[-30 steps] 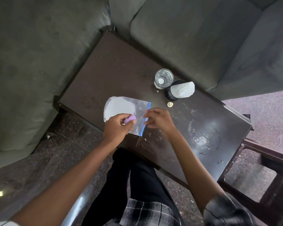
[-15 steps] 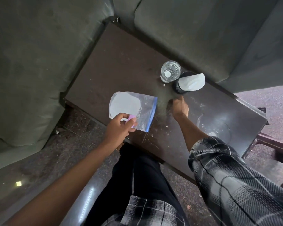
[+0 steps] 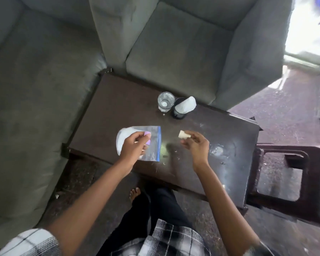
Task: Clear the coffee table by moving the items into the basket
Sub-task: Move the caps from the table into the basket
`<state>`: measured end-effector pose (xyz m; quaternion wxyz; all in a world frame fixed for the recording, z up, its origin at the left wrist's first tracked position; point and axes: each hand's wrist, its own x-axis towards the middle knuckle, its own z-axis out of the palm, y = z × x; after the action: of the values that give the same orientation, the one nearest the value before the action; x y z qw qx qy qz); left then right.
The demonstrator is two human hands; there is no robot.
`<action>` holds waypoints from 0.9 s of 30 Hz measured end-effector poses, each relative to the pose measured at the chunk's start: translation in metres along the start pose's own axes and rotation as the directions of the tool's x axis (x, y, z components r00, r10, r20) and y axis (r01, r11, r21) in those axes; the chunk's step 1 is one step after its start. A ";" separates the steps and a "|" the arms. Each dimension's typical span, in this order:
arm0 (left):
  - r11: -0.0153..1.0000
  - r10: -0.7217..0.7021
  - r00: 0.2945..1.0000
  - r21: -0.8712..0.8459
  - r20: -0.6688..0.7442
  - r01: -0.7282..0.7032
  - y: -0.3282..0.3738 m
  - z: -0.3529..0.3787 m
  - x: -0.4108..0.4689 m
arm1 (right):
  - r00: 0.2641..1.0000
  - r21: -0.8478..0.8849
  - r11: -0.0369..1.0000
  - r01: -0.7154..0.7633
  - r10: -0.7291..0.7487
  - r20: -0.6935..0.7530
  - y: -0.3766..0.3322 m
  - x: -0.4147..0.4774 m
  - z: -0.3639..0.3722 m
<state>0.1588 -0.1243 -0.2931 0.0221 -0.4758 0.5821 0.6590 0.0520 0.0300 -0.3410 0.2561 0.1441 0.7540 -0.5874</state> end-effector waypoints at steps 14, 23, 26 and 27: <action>0.998 0.055 0.915 0.010 0.399 -0.064 -0.017 0.022 -0.119 | 0.991 0.371 0.924 0.094 -0.052 -0.122 0.003 -0.182 -0.115; 0.997 0.062 0.836 0.013 0.545 -0.082 -0.039 0.149 -0.195 | 0.961 0.470 0.869 0.154 -0.022 -0.275 0.036 -0.206 -0.235; 0.996 0.047 0.811 0.033 0.584 -0.082 -0.053 0.215 -0.225 | 0.957 0.497 0.853 0.160 -0.011 -0.289 0.050 -0.210 -0.303; 0.997 0.039 0.799 0.036 0.600 -0.075 -0.059 0.238 -0.235 | 0.954 0.508 0.845 0.164 -0.006 -0.298 0.054 -0.211 -0.327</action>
<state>0.1783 0.2054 -0.2147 0.1985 -0.2249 0.5782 0.7587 0.1835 0.3759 -0.2096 0.0686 0.2579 0.5983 -0.7556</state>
